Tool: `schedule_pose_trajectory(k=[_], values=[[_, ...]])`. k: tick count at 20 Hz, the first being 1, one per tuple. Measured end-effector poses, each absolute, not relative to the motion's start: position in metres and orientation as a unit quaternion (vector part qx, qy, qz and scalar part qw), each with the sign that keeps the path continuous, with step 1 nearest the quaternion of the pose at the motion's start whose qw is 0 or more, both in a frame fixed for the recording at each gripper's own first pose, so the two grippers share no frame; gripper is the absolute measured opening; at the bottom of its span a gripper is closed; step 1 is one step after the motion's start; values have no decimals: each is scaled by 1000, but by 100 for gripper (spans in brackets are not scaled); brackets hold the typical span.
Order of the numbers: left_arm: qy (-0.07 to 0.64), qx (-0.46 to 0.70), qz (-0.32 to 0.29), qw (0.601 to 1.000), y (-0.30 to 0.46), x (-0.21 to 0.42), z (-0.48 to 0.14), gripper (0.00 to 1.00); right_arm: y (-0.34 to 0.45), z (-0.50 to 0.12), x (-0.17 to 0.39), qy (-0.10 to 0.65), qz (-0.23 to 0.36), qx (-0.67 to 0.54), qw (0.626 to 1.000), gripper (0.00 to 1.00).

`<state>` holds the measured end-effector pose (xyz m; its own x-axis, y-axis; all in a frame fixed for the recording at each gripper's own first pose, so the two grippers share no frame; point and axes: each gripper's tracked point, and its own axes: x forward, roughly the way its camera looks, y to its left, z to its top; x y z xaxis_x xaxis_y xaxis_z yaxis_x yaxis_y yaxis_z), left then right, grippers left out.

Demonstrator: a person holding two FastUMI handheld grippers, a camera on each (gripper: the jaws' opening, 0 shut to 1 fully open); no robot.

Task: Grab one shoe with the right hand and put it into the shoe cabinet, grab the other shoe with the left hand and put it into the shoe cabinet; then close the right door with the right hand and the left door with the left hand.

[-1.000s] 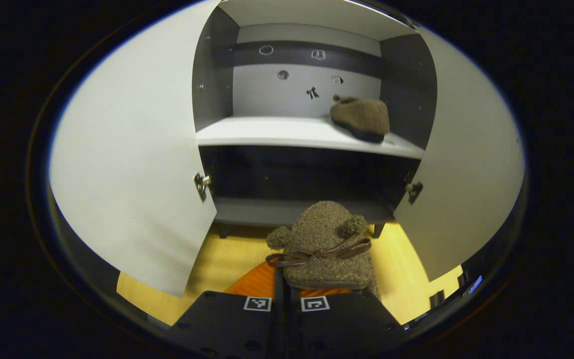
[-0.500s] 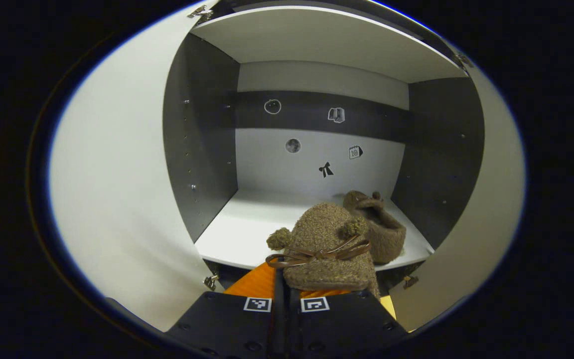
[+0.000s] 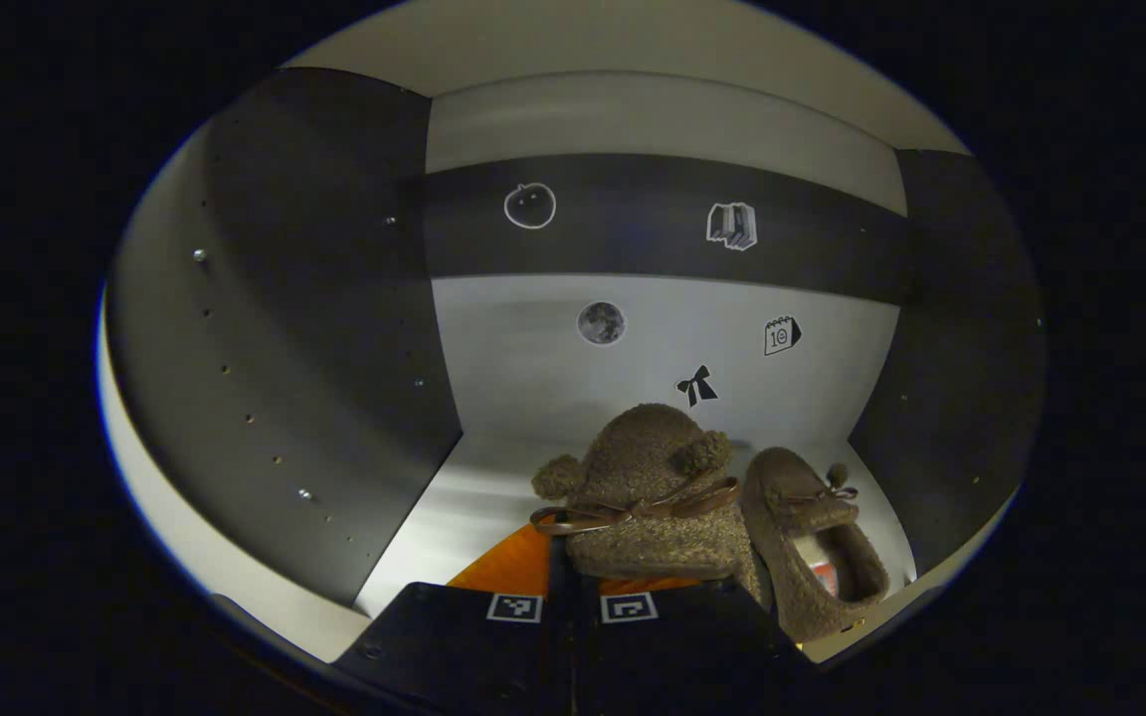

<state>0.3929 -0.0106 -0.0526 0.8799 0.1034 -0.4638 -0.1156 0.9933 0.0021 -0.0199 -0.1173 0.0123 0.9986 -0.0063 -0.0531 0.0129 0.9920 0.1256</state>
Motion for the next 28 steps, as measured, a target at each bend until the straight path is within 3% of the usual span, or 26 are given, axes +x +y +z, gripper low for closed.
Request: schedule_pose_trajectory(k=[8, 15, 19, 23, 24, 28], values=[[316, -4, 61, 947, -12, 441, -123, 7, -165, 11, -28, 30, -77, 71, 994, 98], [316, 59, 62, 945, -14, 442, -118, 10, -181, 10, -25, 26, -100, 80, 991, 98], [304, 62, 53, 949, -17, 428, -104, 23, -189, 10, -20, 27, -101, 87, 991, 98], [259, 81, 31, 962, -23, 407, -77, 57, -201, 7, -16, 30, -101, 94, 990, 98], [247, 90, 25, 965, -27, 400, -70, 72, -204, 6, -15, 31, -102, 96, 990, 98], [181, 123, 14, 976, -36, 367, -33, 90, -213, 4, -12, 34, -102, 98, 989, 98]])
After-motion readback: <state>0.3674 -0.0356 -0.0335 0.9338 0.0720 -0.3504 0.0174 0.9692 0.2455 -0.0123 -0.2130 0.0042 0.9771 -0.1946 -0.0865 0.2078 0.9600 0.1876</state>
